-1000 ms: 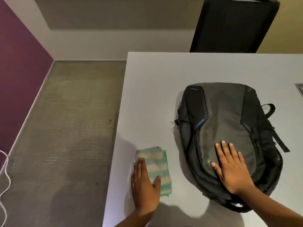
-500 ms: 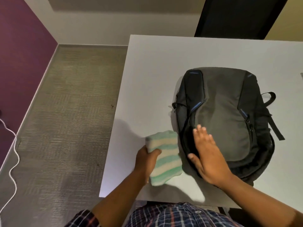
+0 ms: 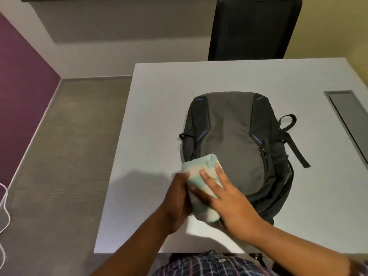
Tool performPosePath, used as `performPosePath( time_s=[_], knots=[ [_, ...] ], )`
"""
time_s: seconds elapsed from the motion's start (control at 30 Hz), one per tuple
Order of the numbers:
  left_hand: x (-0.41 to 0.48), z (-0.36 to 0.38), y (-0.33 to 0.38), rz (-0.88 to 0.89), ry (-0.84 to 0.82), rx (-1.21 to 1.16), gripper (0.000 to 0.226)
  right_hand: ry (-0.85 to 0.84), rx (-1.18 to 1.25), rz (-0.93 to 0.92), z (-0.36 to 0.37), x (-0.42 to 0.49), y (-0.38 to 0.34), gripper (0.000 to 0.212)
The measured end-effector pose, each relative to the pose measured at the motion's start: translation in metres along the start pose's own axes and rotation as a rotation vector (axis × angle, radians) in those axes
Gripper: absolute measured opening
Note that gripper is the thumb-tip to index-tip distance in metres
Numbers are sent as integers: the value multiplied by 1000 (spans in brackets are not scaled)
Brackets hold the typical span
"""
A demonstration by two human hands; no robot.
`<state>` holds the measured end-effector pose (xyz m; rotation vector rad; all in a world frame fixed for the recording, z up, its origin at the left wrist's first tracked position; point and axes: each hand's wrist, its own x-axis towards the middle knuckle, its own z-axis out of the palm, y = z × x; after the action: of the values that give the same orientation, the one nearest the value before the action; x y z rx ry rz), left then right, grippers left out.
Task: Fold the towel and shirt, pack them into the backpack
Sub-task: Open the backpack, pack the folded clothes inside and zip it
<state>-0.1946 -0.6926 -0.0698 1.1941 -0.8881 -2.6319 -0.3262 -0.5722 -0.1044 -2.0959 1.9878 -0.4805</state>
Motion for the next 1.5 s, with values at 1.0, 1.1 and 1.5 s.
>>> performPosePath(
  time_s=[1.0,1.1,1.5],
  knots=[
    [58,124,59,853,70,1376,50,198,-182,53,-47,-158,87,83],
    [52,154,87,910,14,1422,38,171,-235,37,-42,-122,88,73],
    [56,159,103,835,-109,1379,23,-298,-163,471,43,-14,129,104]
  ],
)
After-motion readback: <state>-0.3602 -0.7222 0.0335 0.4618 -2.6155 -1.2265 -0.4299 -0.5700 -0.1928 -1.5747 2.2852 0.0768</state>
